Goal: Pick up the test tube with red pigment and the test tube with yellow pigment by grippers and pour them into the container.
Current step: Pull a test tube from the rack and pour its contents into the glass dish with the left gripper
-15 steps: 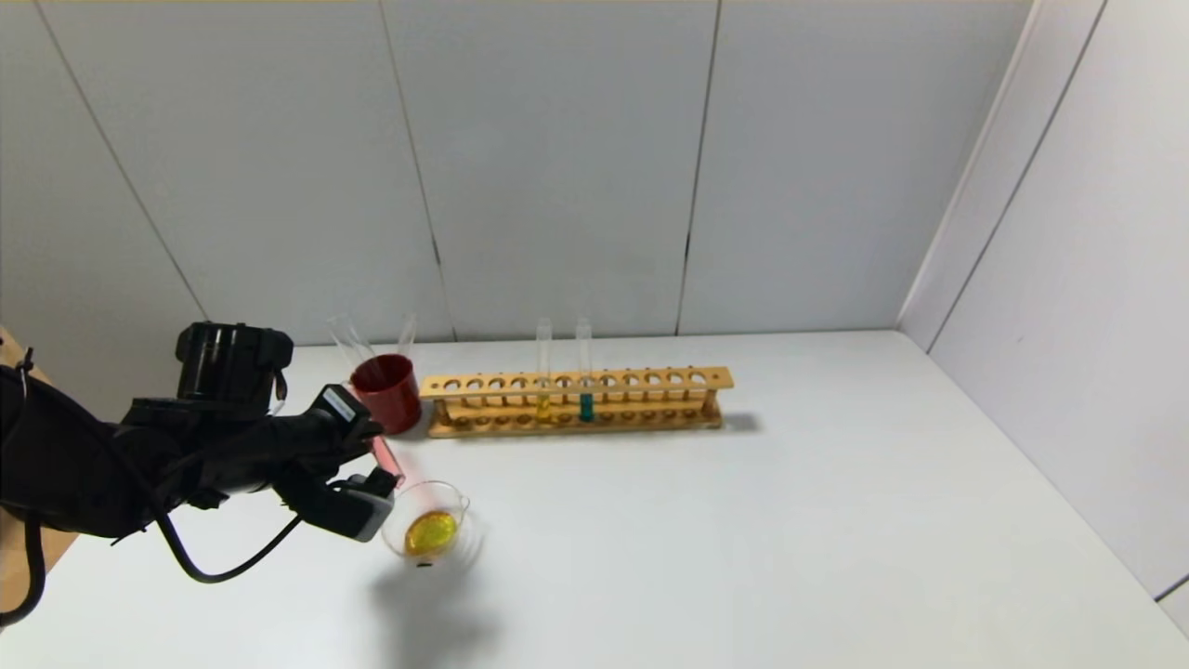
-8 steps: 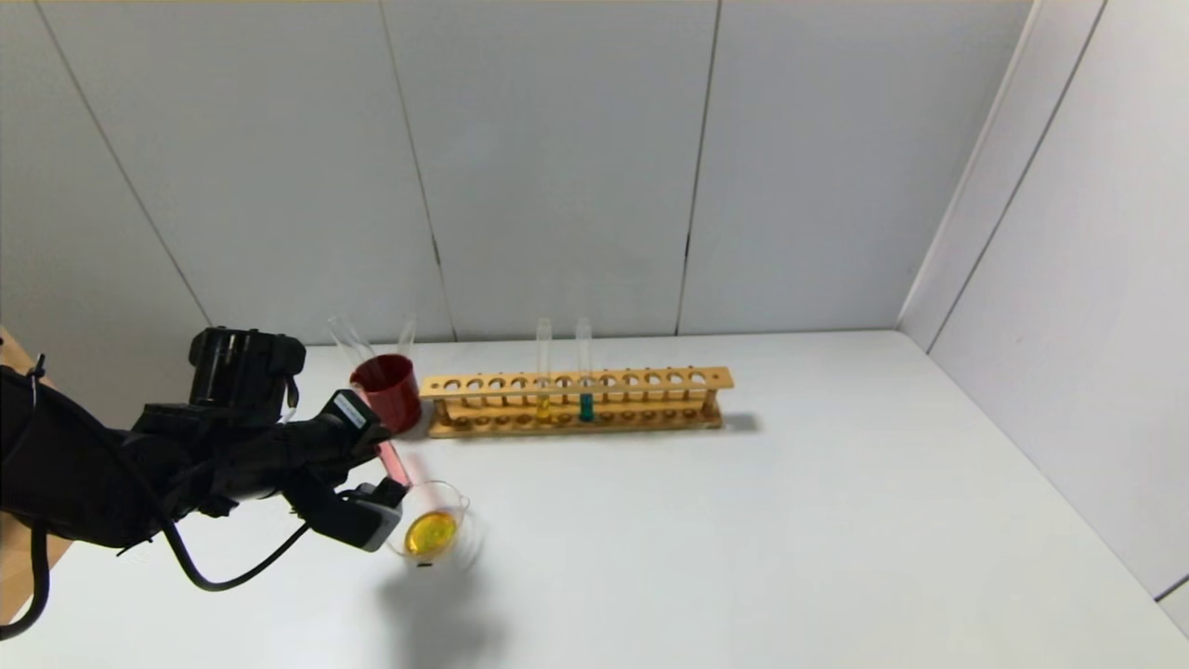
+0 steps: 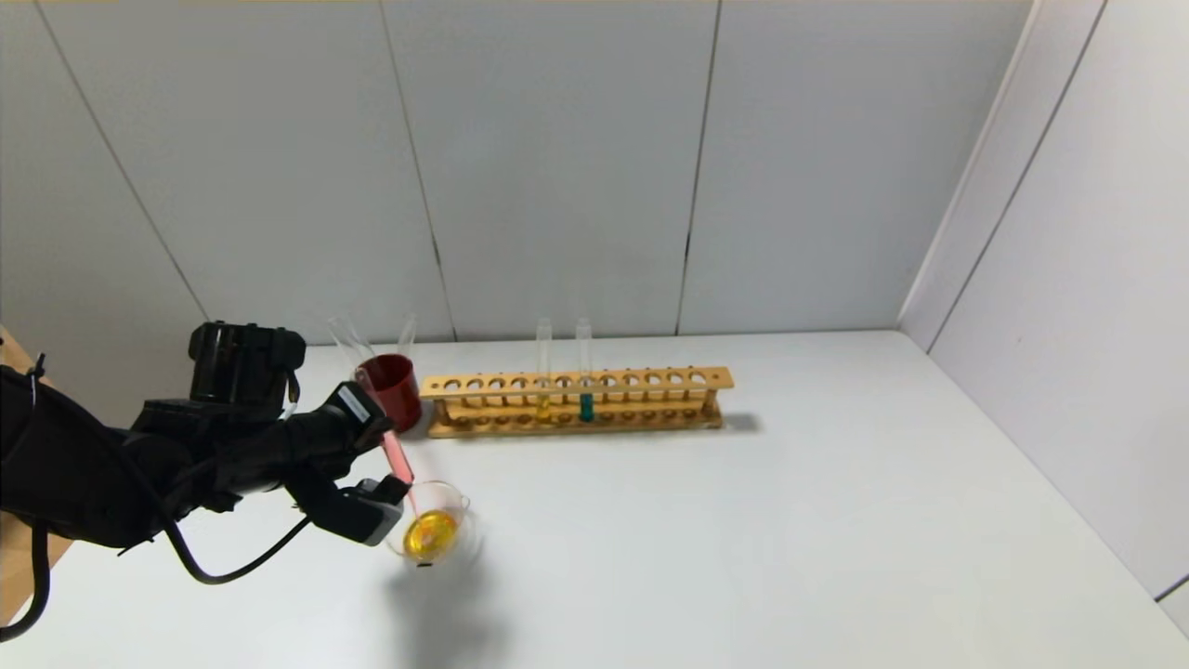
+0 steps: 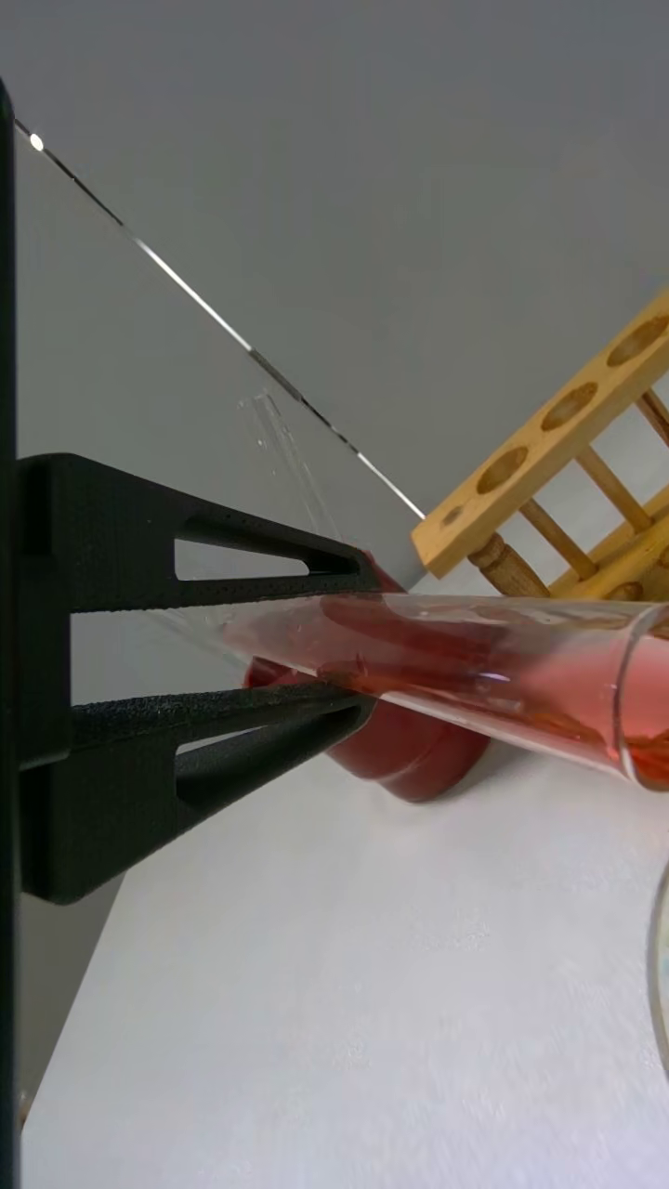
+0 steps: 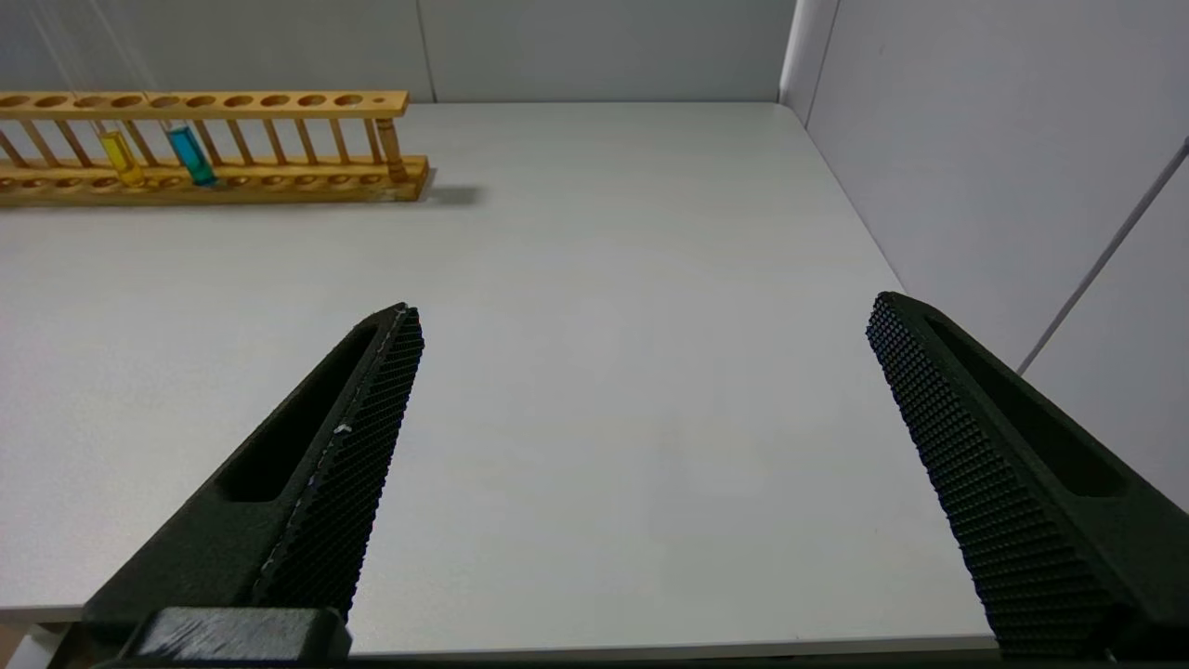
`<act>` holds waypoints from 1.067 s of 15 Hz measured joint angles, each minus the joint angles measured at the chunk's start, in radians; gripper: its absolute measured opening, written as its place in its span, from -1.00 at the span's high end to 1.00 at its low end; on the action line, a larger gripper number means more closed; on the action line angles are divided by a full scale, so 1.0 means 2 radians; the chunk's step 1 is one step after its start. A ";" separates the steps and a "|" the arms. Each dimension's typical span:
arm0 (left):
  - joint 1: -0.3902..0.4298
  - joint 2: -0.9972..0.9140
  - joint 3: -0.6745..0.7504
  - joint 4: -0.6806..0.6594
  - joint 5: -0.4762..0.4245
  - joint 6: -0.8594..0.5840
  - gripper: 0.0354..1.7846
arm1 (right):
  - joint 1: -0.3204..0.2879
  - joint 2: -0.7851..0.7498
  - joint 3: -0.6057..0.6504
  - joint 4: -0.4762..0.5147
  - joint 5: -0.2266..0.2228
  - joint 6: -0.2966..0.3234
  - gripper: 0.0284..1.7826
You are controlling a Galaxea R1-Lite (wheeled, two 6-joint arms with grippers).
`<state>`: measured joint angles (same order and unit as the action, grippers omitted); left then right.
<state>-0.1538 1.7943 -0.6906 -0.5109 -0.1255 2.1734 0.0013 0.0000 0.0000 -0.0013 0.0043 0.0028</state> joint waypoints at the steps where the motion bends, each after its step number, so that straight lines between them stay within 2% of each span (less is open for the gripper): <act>1: 0.000 -0.001 0.000 -0.004 0.000 0.007 0.69 | 0.000 0.000 0.000 0.000 0.000 0.000 -0.96; 16: 0.000 -0.019 0.000 -0.025 -0.001 0.054 0.69 | 0.000 0.000 0.000 0.000 0.000 0.000 -0.96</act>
<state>-0.1534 1.7560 -0.6898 -0.5613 -0.1268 2.2817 0.0013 0.0000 0.0000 -0.0013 0.0038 0.0023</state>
